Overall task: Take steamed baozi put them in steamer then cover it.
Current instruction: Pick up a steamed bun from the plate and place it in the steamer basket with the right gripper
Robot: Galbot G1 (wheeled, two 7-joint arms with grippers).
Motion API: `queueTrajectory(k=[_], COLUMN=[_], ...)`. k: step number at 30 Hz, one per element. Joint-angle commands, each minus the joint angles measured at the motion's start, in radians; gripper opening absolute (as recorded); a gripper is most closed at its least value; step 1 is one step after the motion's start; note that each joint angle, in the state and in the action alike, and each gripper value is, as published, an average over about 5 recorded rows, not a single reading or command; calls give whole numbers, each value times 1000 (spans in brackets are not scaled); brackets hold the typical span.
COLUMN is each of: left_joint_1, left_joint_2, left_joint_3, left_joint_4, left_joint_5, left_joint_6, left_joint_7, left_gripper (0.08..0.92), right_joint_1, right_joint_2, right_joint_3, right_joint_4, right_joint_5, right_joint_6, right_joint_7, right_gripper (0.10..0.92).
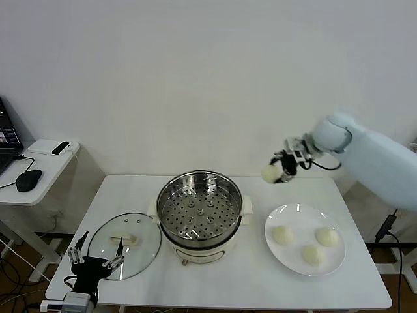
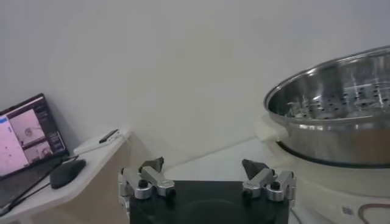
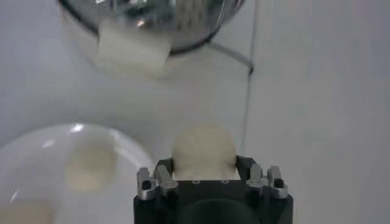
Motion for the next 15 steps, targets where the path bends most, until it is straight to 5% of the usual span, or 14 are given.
queueTrajectory(k=[1,15], left_joint_1=[3,12], left_joint_2=[0,-4], left_joint_3=[-20,-63], left_joint_4=[-1,-15], left_joint_5=[-4,-19], left_joint_6=[-1,-1], left_joint_7=[0,-1], left_gripper=[823,823], right_joint_1=[227,217], right_joint_2=[198,524], right_joint_3=[-176,-348], right_joint_4=[17,-158], right_joint_5=[124,27], right_joint_6=[19,239], right_joint_7=[20,66], right_gripper=[636,636])
